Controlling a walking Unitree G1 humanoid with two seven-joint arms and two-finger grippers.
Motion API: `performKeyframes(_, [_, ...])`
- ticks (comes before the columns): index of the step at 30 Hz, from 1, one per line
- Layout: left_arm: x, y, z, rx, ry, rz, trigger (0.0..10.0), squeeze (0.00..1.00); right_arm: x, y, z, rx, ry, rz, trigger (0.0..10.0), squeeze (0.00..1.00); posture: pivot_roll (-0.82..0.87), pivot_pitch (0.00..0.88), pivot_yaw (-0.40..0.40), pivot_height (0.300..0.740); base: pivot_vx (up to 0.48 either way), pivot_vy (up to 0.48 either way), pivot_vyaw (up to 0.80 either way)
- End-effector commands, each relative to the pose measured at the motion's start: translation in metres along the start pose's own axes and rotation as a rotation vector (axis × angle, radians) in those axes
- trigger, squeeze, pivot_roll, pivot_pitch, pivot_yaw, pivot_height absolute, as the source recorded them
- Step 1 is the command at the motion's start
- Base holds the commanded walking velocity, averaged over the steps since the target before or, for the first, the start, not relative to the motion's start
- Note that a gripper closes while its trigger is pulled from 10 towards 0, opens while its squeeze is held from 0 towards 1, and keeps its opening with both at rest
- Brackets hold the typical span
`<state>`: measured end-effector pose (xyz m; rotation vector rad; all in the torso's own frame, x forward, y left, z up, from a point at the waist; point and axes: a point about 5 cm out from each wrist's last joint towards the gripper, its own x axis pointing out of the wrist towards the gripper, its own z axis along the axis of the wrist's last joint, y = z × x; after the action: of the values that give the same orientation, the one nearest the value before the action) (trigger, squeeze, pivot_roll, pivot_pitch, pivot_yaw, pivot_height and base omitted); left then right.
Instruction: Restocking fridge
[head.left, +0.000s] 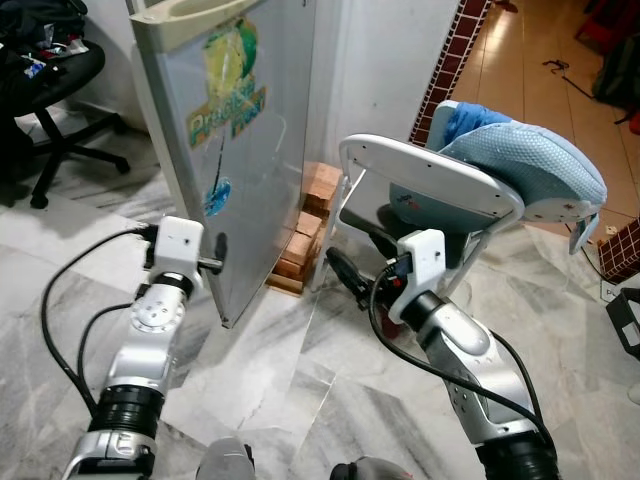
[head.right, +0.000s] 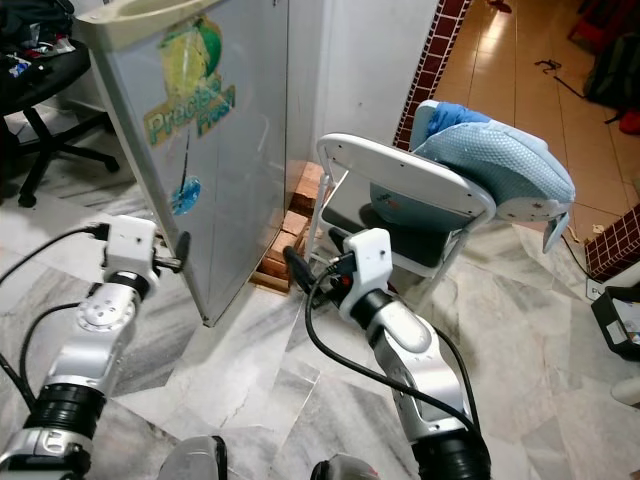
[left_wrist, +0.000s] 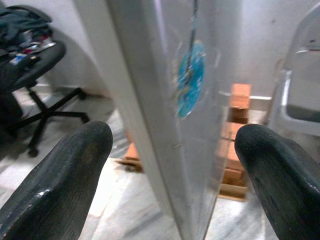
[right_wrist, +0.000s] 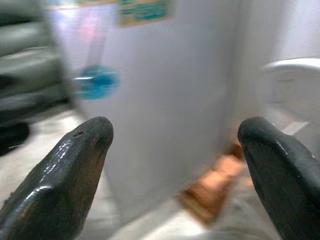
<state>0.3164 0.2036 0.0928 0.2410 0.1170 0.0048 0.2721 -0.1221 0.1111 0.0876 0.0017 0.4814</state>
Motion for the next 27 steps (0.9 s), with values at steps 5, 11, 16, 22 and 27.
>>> performKeyframes(5, [-0.013,0.008,-0.024,-0.008,0.046,0.045,10.0,0.0,-0.012,-0.016,-0.002,-0.044,-0.011,-0.166,10.0,0.0,0.03,0.063,-0.034,0.74,0.0,0.192,-0.32])
performKeyframes(11, [-0.023,0.007,-0.033,-0.022,0.049,0.078,10.0,0.0,-0.014,-0.013,-0.007,-0.062,-0.01,-0.185,10.0,0.0,0.03,0.062,-0.034,0.74,0.0,0.48,-0.8])
performKeyframes(16, [-0.024,0.009,-0.029,-0.039,0.017,0.118,10.0,0.0,-0.013,-0.013,-0.008,-0.069,-0.01,-0.19,10.0,0.0,0.04,0.054,-0.037,0.74,0.0,0.48,-0.74])
performKeyframes(22, [-0.034,0.008,-0.032,-0.059,0.006,0.14,10.0,0.0,-0.013,-0.016,-0.012,-0.075,-0.007,-0.212,10.0,0.0,0.03,0.037,-0.021,0.74,0.0,0.48,-0.07])
performKeyframes(27, [-0.037,0.006,-0.035,-0.063,0.007,0.135,10.0,0.0,-0.015,-0.017,-0.016,-0.069,0.0,-0.231,10.0,0.0,0.04,0.034,-0.022,0.74,0.0,0.478,0.0])
